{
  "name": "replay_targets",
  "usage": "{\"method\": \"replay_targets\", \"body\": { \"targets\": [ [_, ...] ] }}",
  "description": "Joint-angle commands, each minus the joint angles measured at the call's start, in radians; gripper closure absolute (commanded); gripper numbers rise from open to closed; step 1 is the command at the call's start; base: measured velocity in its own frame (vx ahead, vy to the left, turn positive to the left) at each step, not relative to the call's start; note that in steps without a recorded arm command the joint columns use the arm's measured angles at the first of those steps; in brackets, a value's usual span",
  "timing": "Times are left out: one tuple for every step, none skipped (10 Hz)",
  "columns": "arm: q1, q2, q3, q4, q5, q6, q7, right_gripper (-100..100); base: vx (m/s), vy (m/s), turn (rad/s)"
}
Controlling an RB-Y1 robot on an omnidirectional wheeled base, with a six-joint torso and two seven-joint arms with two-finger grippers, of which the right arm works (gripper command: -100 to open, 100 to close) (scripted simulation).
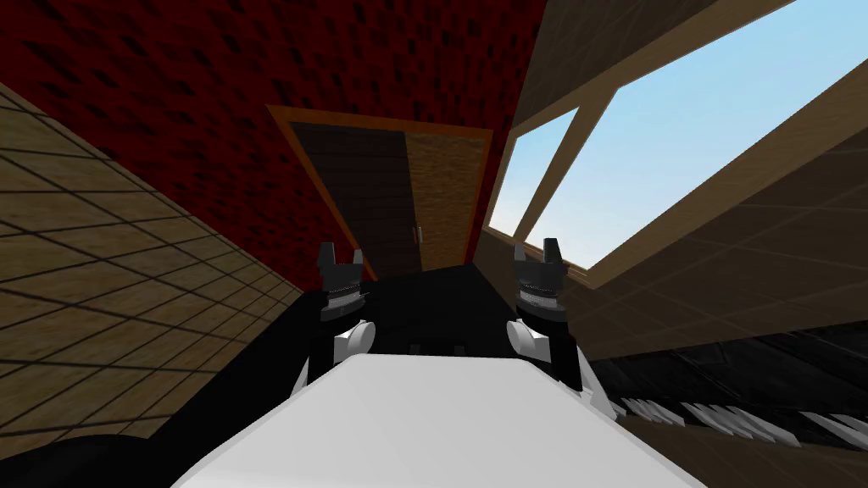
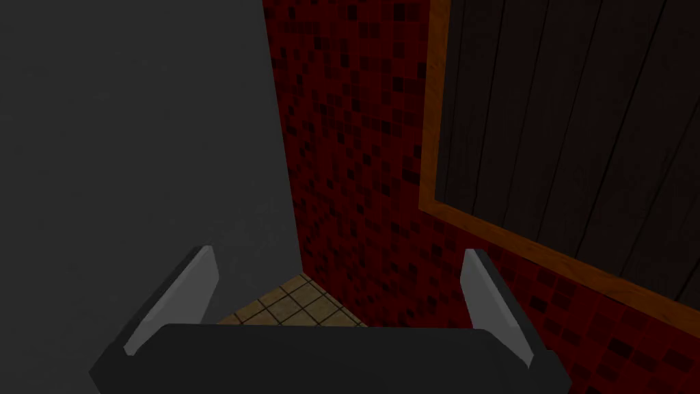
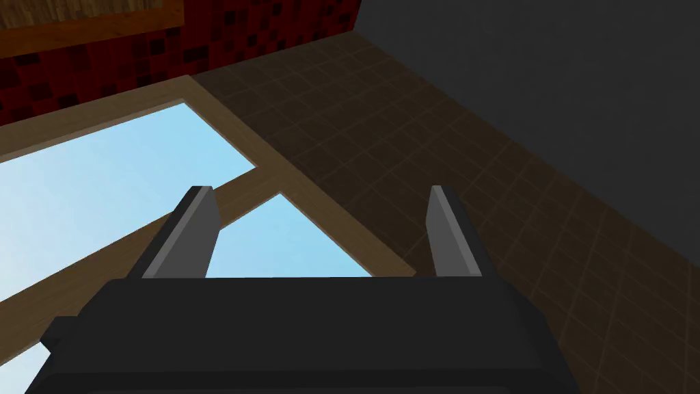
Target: Pull the door open
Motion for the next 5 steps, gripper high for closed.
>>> {"method": "replay_targets", "body": {
  "targets": [
    [-0.006, -0.006, 0.001, 0.034, -0.019, -0.007, -0.025, -100, 0.083, 0.006, 0.165],
    [-0.008, -0.007, 0.002, 0.044, -0.025, -0.009, -0.033, -100, 0.149, 0.012, 0.111],
    [-0.012, -0.010, 0.003, 0.065, -0.038, -0.014, -0.048, -100, 0.141, 0.029, 0.129],
    [-0.017, -0.014, 0.004, 0.093, -0.053, -0.019, -0.068, -100, 0.148, 0.037, 0.125],
    [-0.020, -0.016, 0.005, 0.108, -0.062, -0.023, -0.080, -100, 0.157, 0.032, 0.111]
  ]
}}
